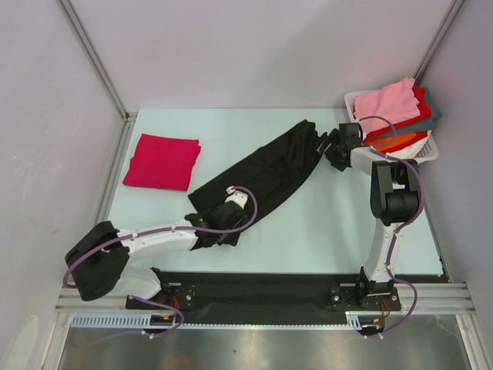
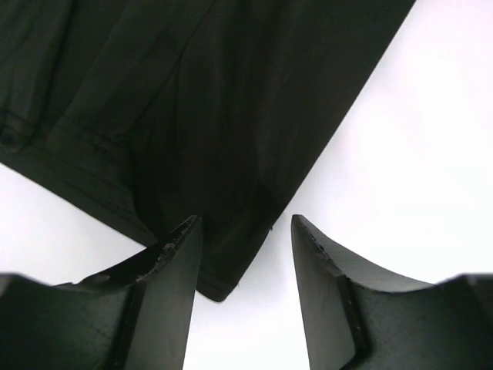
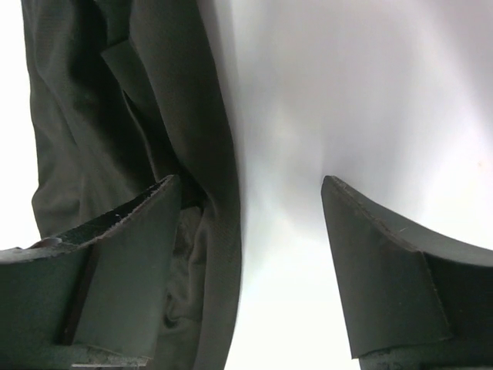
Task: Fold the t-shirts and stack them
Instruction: Fold the tshirt
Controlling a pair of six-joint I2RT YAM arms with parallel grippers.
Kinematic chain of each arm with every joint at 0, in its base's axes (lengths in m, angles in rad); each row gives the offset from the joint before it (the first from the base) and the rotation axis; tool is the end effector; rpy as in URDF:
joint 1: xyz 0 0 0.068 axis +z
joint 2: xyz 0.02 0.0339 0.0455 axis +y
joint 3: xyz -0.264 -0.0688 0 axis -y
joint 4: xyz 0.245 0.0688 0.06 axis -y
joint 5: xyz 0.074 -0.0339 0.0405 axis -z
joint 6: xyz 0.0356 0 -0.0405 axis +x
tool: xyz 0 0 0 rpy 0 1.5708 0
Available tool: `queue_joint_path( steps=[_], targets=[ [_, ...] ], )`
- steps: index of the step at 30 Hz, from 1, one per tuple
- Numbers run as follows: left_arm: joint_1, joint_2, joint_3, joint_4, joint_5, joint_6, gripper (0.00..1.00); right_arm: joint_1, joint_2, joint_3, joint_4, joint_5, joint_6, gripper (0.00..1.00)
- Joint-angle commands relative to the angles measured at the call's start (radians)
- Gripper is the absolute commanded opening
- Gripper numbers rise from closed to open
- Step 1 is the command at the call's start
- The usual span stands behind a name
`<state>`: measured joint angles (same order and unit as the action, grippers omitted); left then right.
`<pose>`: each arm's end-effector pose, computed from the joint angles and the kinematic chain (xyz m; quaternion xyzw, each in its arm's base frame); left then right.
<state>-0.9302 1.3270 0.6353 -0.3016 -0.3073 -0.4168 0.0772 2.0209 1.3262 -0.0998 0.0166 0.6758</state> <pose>0.1534 -0.1877 0.1692 0.1984 0.9273 -0.0608 0.3115 0.4370 0.0332 0.1623 0.2759 0.8835 0.1320 0.3548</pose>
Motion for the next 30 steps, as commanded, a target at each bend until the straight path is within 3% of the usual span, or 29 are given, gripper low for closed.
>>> queue_joint_path(
  steps=[1,7,9,16,26,28,30],
  targets=[
    [-0.010,0.049,0.063,0.006,-0.039,0.039,0.55,-0.002,0.032,0.034,0.029,-0.043,-0.007,0.76],
    [-0.015,0.173,0.118,-0.050,-0.070,0.027,0.48,0.003,0.081,0.085,0.023,-0.049,0.001,0.74],
    [-0.015,0.208,0.133,-0.073,-0.082,0.015,0.41,0.007,0.093,0.097,0.023,-0.046,0.002,0.73],
    [-0.015,0.277,0.164,-0.116,-0.069,-0.011,0.00,0.019,0.177,0.220,-0.030,-0.023,-0.005,0.71],
    [-0.070,0.239,0.172,-0.070,0.118,-0.046,0.00,0.033,0.286,0.406,-0.141,0.071,-0.025,0.63],
    [-0.108,0.235,0.185,-0.057,0.146,-0.060,0.00,0.035,0.291,0.422,-0.173,0.103,-0.035,0.59],
    [-0.136,0.247,0.214,-0.047,0.171,-0.083,0.00,0.035,0.279,0.407,-0.173,0.127,-0.032,0.49]
  ],
)
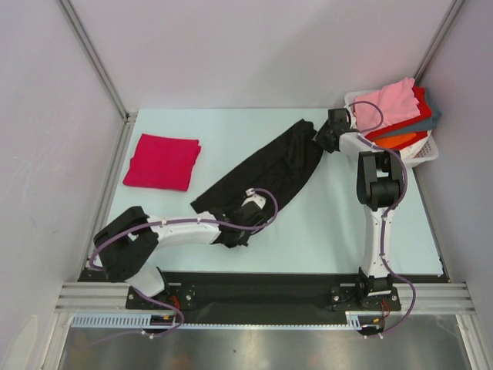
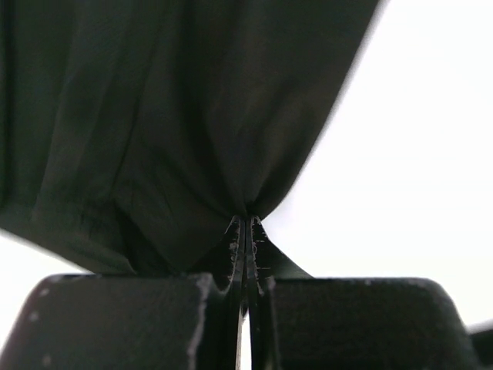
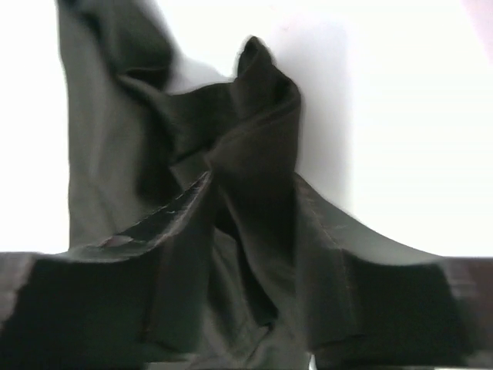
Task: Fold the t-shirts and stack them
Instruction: Fold the tshirt
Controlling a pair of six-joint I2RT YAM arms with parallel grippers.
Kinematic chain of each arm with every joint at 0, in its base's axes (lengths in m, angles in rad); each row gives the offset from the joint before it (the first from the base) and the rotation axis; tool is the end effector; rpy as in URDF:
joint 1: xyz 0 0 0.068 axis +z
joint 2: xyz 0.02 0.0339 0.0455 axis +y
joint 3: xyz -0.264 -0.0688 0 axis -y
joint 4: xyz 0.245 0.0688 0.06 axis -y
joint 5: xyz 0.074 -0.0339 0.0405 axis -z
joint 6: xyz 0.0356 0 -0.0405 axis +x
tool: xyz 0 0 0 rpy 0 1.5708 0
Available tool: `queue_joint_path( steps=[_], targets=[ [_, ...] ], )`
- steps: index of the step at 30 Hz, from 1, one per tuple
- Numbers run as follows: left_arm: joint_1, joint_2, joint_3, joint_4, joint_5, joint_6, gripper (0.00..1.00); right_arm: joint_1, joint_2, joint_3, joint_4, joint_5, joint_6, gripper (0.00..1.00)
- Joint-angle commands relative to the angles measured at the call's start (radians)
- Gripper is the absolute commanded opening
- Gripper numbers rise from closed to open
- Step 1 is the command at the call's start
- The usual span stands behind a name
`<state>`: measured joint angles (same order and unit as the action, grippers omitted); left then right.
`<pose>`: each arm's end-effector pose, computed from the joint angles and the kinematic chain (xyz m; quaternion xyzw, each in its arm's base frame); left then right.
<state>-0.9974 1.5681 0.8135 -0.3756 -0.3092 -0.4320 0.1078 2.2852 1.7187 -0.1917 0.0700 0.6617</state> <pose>0.1637 -0.2335 0.1558 0.2366 0.9353 -0.0280 0.2616 0.5087 0.0525 0.1568 0.2643 0.8793 0.1184 0.3782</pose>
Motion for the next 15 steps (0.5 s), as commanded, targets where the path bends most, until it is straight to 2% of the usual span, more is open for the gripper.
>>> queue_joint_path(
  steps=[1,2,3,7,12,15],
  targets=[
    [-0.095,0.012,0.048,0.027,0.182,-0.073,0.00,0.004,0.007,0.006,-0.075,0.086,-0.020,0.44],
    [-0.105,0.021,0.059,0.030,0.189,-0.080,0.00,0.003,0.004,0.001,-0.072,0.094,-0.020,0.39],
    [-0.116,0.042,0.082,0.030,0.202,-0.085,0.00,0.003,0.000,-0.001,-0.075,0.103,-0.024,0.29],
    [-0.185,0.087,0.125,0.058,0.232,-0.111,0.00,-0.008,-0.001,0.018,-0.107,0.180,-0.027,0.16],
    [-0.253,0.150,0.220,0.121,0.269,-0.171,0.01,-0.014,0.008,0.051,-0.129,0.212,-0.048,0.15],
    [-0.267,0.176,0.269,0.176,0.302,-0.191,0.08,-0.008,0.025,0.076,-0.132,0.205,-0.065,0.16]
  ],
)
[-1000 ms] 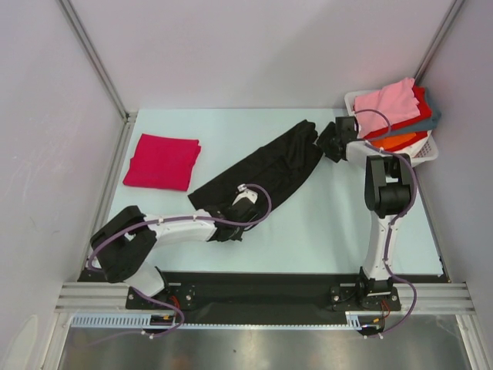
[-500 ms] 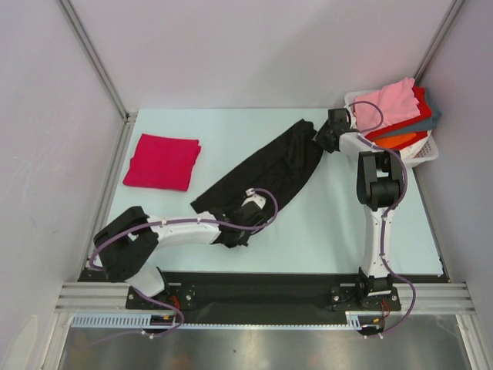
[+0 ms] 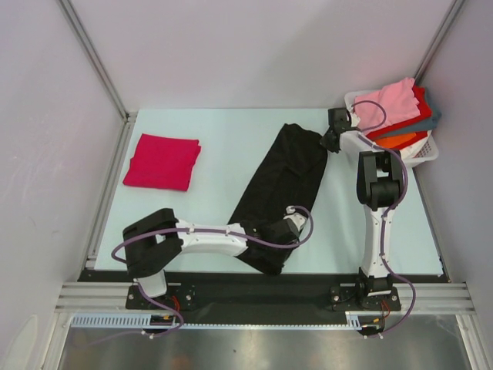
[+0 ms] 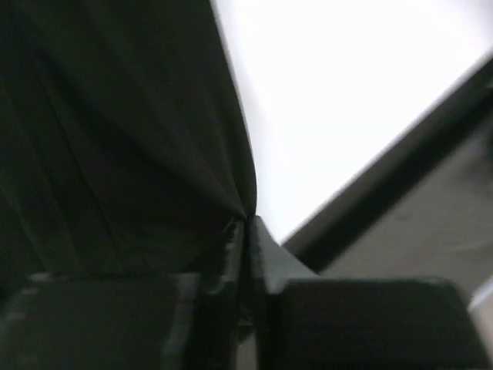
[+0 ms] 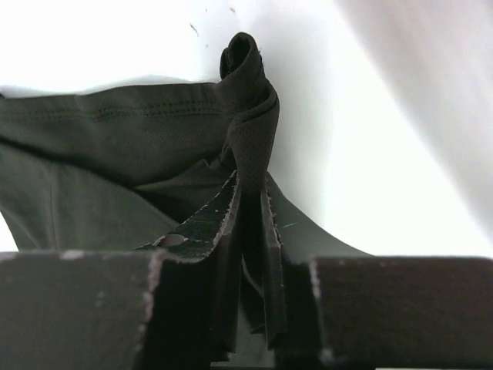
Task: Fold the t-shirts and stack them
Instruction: Fold the tshirt
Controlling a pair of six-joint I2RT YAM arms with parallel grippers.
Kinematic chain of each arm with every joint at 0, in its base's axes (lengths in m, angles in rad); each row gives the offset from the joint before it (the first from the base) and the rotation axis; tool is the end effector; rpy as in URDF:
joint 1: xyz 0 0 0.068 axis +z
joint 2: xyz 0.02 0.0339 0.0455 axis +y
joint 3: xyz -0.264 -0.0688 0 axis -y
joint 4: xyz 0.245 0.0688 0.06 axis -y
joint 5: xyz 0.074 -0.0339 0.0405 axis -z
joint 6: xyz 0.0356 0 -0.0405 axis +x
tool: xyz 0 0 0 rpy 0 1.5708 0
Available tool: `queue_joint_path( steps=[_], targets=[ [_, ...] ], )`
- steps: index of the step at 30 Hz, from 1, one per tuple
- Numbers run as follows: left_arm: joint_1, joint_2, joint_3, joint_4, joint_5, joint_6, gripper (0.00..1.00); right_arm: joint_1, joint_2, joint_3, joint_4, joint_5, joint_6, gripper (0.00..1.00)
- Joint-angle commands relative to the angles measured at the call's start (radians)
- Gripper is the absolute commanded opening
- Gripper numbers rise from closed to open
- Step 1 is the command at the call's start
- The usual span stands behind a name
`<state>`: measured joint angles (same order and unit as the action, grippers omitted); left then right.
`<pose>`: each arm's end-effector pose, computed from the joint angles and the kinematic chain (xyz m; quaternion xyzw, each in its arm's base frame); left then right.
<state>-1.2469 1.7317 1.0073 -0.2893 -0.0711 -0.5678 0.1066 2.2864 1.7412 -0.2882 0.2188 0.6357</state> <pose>0.1117 -0.3248 0.1637 0.3108 0.9092 -0.1955 0.1961 0.5049 0.0463 0.1565 0.2804 0.8847 0.0350 0.3708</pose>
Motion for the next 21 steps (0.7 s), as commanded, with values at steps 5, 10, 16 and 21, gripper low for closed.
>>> queue_joint_path(
  steps=[5,10,16,21],
  targets=[
    [-0.017,-0.020,0.137,0.102,0.097,-0.046,0.55,-0.007,0.064,0.118,-0.061,0.027,-0.064,0.22],
    [0.091,-0.194,0.073,0.065,0.103,-0.023,0.63,-0.008,0.062,0.135,-0.071,0.013,-0.070,0.25],
    [0.312,-0.346,-0.094,0.019,0.076,0.012,0.63,-0.010,0.070,0.127,-0.057,-0.016,-0.064,0.27],
    [0.486,-0.419,-0.273,0.058,0.076,0.008,0.63,-0.012,0.068,0.129,-0.052,-0.024,-0.062,0.29]
  ],
)
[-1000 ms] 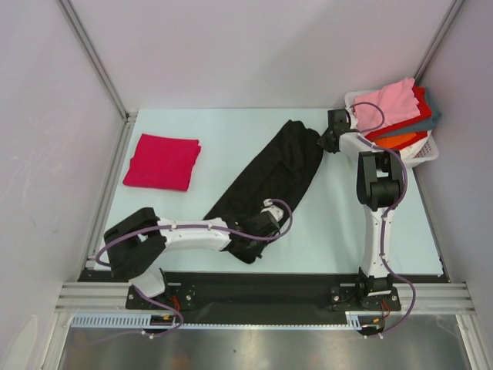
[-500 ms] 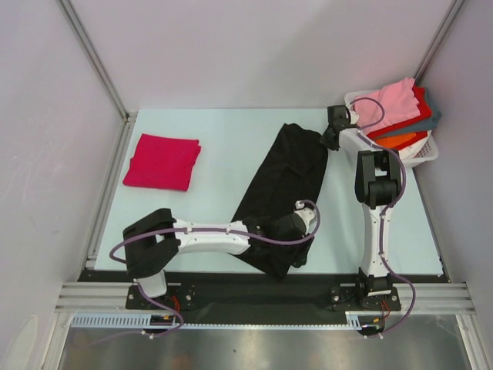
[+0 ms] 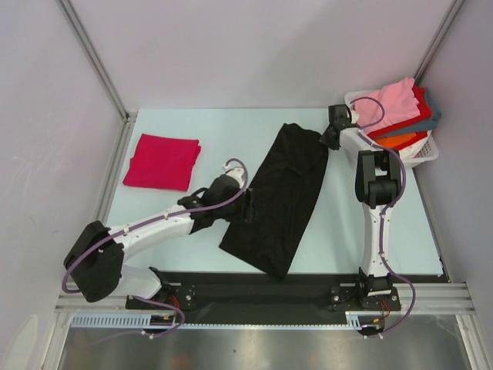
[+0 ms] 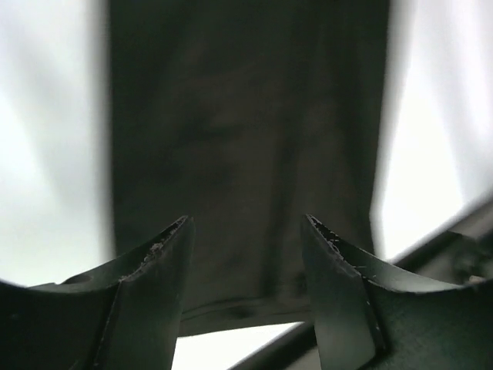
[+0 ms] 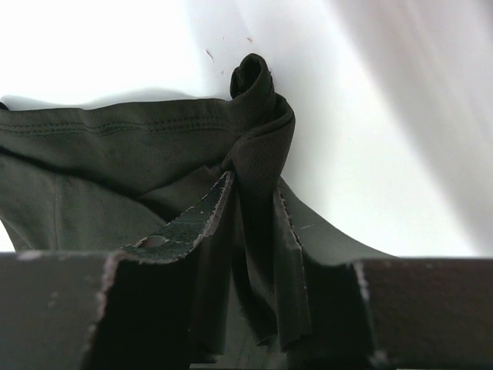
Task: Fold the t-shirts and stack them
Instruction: Fold the tshirt
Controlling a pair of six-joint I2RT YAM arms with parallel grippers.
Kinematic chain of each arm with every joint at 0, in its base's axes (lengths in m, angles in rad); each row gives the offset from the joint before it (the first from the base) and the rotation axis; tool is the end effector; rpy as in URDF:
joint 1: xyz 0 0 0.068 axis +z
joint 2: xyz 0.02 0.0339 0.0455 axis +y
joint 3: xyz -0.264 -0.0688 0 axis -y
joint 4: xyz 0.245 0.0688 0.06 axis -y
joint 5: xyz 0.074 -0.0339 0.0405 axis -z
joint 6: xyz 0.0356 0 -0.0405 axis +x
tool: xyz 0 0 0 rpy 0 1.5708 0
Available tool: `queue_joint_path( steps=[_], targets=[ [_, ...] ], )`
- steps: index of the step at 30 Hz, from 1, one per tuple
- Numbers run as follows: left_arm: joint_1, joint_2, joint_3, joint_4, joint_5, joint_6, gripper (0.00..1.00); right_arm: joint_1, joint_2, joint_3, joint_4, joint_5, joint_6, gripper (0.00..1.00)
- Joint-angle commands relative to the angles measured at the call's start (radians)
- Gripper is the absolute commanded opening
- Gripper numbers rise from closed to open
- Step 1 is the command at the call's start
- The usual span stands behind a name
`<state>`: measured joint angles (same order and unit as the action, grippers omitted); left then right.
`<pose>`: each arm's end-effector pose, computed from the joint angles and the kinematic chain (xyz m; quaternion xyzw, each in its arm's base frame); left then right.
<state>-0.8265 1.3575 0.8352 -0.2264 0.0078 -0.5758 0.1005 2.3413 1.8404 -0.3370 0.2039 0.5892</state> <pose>0.1940 -0.2111 0.2267 0.1162 0.9093 -0.2605 0.3030 0.5185 0.0450 0.1570 0.2601 0.8923 0.0311 0.3676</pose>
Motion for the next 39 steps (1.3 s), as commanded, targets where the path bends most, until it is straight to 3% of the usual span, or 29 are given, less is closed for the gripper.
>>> queue_joint_path(
  steps=[1,8,14,17,18,21,23,32,39],
  targets=[
    [0.108,-0.054,-0.125,0.016,0.003,0.008,0.63,-0.005,0.015,0.031,-0.002,-0.012,-0.015,0.28],
    [0.156,-0.046,-0.214,0.021,-0.083,-0.006,0.60,-0.004,0.006,0.028,0.006,-0.014,-0.014,0.29],
    [0.158,-0.006,-0.238,0.045,-0.033,-0.007,0.51,-0.004,0.012,0.016,0.021,-0.017,-0.015,0.29],
    [0.156,0.006,-0.274,0.088,0.012,-0.018,0.38,-0.004,0.026,0.023,0.019,-0.020,-0.012,0.29],
    [0.158,0.006,-0.284,0.114,0.027,-0.022,0.27,-0.004,0.027,0.026,0.019,-0.018,-0.011,0.29],
    [0.158,0.015,-0.318,0.153,0.053,-0.035,0.08,0.002,0.036,0.036,0.024,-0.024,-0.011,0.28],
    [0.158,0.023,-0.337,0.171,0.078,-0.044,0.02,0.010,0.056,0.063,0.009,-0.024,-0.014,0.28],
    [0.150,-0.069,-0.459,0.256,0.095,-0.110,0.00,0.074,0.144,0.192,-0.037,-0.017,-0.012,0.28],
    [0.139,-0.212,-0.550,0.291,0.118,-0.189,0.00,0.130,0.263,0.425,-0.100,-0.034,-0.005,0.28]
  ],
)
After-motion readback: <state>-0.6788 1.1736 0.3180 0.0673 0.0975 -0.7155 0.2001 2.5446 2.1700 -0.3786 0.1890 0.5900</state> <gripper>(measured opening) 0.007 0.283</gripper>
